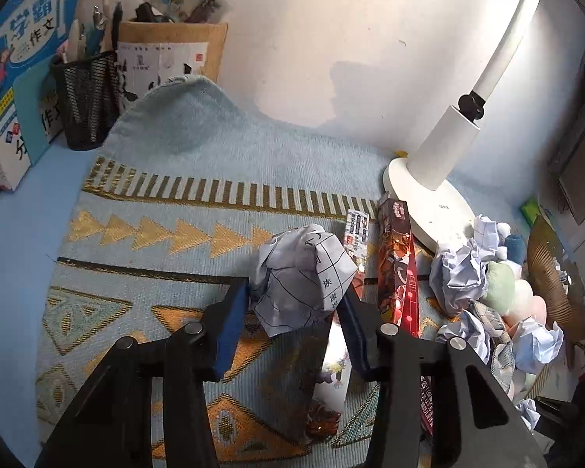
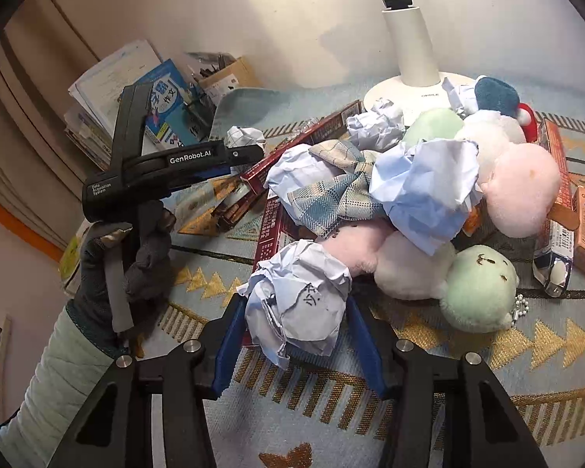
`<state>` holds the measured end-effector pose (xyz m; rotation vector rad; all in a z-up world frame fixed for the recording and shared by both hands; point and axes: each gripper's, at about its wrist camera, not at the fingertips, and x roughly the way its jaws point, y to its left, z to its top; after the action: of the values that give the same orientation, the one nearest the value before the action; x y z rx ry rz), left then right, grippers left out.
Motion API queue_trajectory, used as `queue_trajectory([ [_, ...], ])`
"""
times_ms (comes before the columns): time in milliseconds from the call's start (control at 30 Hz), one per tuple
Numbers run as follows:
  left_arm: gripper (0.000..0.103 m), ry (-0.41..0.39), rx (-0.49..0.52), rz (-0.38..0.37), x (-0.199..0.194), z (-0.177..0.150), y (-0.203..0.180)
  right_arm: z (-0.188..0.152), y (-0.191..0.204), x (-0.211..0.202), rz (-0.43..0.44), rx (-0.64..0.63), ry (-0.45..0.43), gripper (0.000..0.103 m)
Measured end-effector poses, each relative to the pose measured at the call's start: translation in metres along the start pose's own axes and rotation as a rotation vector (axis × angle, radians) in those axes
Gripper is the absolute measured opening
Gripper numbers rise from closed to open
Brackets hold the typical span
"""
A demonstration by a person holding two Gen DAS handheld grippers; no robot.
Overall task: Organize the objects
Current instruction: 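Grasp a paper ball with each gripper from the toy pile, then carry both paper balls to the glass bowl and open both grippers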
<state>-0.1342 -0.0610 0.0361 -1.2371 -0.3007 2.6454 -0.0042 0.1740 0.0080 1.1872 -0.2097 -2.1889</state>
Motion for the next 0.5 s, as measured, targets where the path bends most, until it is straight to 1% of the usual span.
queue_trajectory([
  [167,0.043,-0.049,-0.032,-0.003,-0.041,-0.016,0.000,-0.007,0.007,-0.017,0.001,-0.016,-0.025,0.051],
  [267,0.043,-0.071,-0.020,0.020,-0.072,-0.041,-0.016,-0.021,0.009,-0.042,-0.009,-0.032,-0.049,0.051],
  [333,0.043,-0.074,-0.023,0.023,-0.090,-0.063,-0.032,-0.034,0.004,-0.068,-0.052,-0.061,-0.076,0.051],
  [400,0.043,-0.089,-0.014,0.023,-0.105,-0.087,-0.053,-0.045,-0.005,-0.088,-0.124,-0.089,-0.095,0.052],
  [500,0.043,-0.097,0.006,0.002,-0.115,-0.116,-0.084,-0.063,-0.034,-0.112,-0.216,-0.111,-0.089,0.053],
])
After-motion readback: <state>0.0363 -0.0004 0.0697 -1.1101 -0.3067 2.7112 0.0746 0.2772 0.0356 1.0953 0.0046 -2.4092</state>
